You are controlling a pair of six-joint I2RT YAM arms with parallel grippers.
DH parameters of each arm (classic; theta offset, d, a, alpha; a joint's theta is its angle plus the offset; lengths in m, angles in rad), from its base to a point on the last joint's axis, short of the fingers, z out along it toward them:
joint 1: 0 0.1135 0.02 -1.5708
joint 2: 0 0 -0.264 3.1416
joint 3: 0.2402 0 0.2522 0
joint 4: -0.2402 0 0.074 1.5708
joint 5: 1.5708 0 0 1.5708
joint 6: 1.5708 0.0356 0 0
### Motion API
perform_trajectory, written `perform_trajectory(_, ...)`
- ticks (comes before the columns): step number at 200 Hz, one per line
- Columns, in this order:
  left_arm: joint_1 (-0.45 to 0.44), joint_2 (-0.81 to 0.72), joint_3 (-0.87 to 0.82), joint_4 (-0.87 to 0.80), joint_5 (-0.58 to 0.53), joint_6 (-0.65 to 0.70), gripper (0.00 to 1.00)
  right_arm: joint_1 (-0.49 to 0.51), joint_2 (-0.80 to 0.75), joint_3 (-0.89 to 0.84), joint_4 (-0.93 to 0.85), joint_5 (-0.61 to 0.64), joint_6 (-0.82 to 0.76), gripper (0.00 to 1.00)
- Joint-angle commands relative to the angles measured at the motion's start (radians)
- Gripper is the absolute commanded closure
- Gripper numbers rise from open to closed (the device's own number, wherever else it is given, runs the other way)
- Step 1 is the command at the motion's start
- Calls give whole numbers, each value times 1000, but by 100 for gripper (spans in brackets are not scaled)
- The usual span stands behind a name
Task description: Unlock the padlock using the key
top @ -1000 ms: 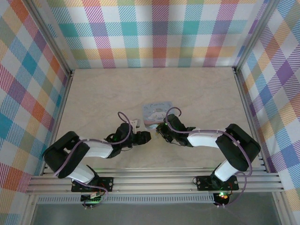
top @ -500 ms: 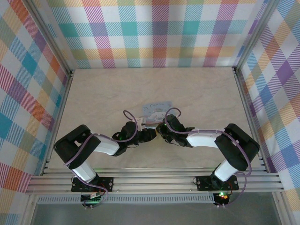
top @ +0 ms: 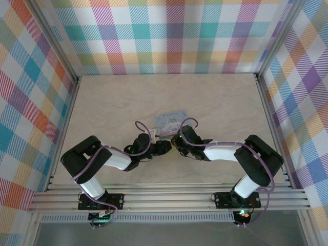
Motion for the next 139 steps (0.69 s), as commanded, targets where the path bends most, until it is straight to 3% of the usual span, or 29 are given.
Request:
perform_trajectory(1, -9, -1, -2, -13, -30, 31, 73, 12, 18, 12, -7, -20, 32, 100)
perform_trajectory(72, -9, -28, -25, -28, -56, 38, 72, 14, 20, 8, -9, -12, 32, 100)
perform_trajectory(139, -12, 26, 9, 31, -8, 32, 74, 18, 17, 20, -16, -14, 27, 100)
